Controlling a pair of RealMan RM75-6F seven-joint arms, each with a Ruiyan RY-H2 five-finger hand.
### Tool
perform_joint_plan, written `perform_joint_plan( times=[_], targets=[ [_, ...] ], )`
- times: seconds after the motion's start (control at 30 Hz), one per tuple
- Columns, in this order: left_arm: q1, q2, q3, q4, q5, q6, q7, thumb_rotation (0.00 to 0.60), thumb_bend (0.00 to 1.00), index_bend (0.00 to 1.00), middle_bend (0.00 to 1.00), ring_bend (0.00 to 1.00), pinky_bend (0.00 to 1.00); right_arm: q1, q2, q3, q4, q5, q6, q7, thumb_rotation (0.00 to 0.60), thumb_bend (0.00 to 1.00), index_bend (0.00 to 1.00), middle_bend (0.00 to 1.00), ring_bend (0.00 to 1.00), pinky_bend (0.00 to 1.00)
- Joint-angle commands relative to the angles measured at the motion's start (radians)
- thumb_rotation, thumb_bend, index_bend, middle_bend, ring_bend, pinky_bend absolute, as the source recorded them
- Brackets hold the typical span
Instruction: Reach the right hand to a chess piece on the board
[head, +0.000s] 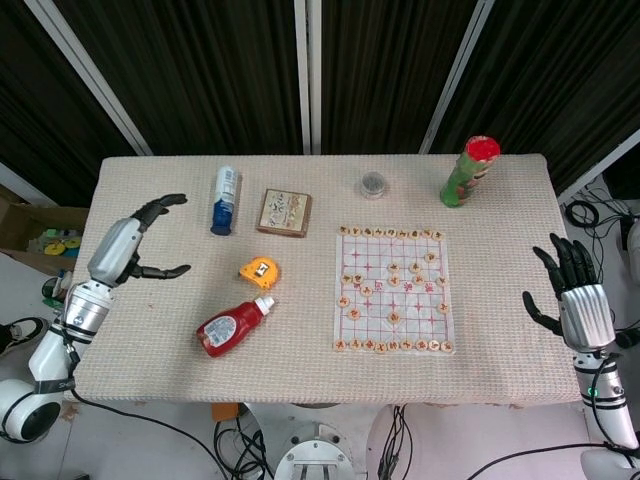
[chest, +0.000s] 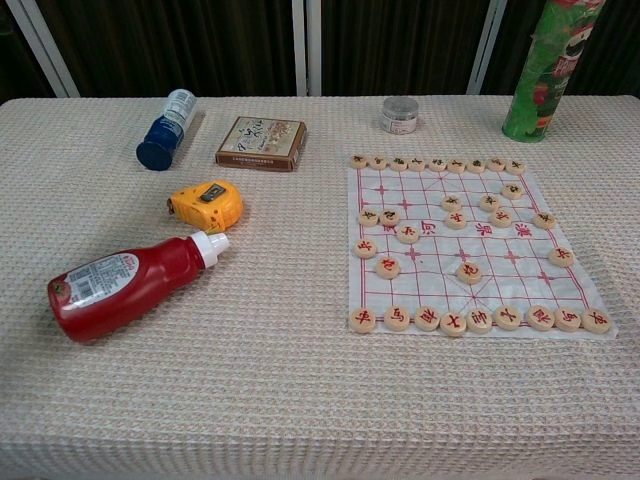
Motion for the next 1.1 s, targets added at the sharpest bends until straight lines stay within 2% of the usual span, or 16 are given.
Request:
perform_joint_plan(
  times=[0.03,0.1,0.2,0.37,0.43,0.63,0.8,1.1],
  targets=[
    [0.015,-0.102,0.010,0.135,-0.022,0.098,0.292,0.598,0.15,0.15,0.16,0.13,0.19,-0.012,0.151,-0.044,-0.322,0.044,-0.153,-0.290,0.600,0.29,0.30,0.00,0.00,0.00],
    [0.018,-0.132,0.026,0.188,-0.019,0.115,0.396,0.599,0.15,0.16,0.17,0.13,0.19,-0.007,0.214,-0.061,-0.458,0.079,-0.235,-0.394,0.600,0.28,0.30,0.00,0.00,0.00],
    [0.027,-0.154,0.043,0.234,-0.013,0.131,0.468,0.600,0.15,0.16,0.16,0.13,0.19,0.009,0.263,-0.072,-0.578,0.116,-0.316,-0.510,0.600,0.28,0.30,0.00,0.00,0.00],
    [0.064,-0.174,0.085,0.289,-0.003,0.152,0.516,0.600,0.15,0.16,0.16,0.13,0.19,0.040,0.271,-0.081,-0.653,0.160,-0.410,-0.681,0.600,0.28,0.30,0.00,0.00,0.00],
    [0.084,-0.180,0.109,0.315,-0.001,0.155,0.526,0.600,0.15,0.16,0.17,0.13,0.19,0.053,0.253,-0.079,-0.653,0.176,-0.438,-0.715,0.600,0.28,0.30,0.00,0.00,0.00],
    [0.142,-0.194,0.151,0.366,0.007,0.175,0.465,0.600,0.15,0.16,0.16,0.13,0.19,0.088,0.165,-0.069,-0.576,0.210,-0.513,-0.698,0.600,0.26,0.30,0.00,0.00,0.00],
    [0.181,-0.205,0.174,0.409,0.027,0.202,0.399,0.600,0.15,0.16,0.16,0.13,0.19,0.105,0.096,-0.061,-0.498,0.212,-0.527,-0.691,0.600,0.27,0.30,0.00,0.00,0.00],
    [0.246,-0.245,0.210,0.496,0.056,0.249,0.329,0.600,0.15,0.16,0.16,0.13,0.19,0.135,0.018,-0.053,-0.433,0.201,-0.546,-0.679,0.600,0.29,0.36,0.00,0.00,0.00]
  ],
)
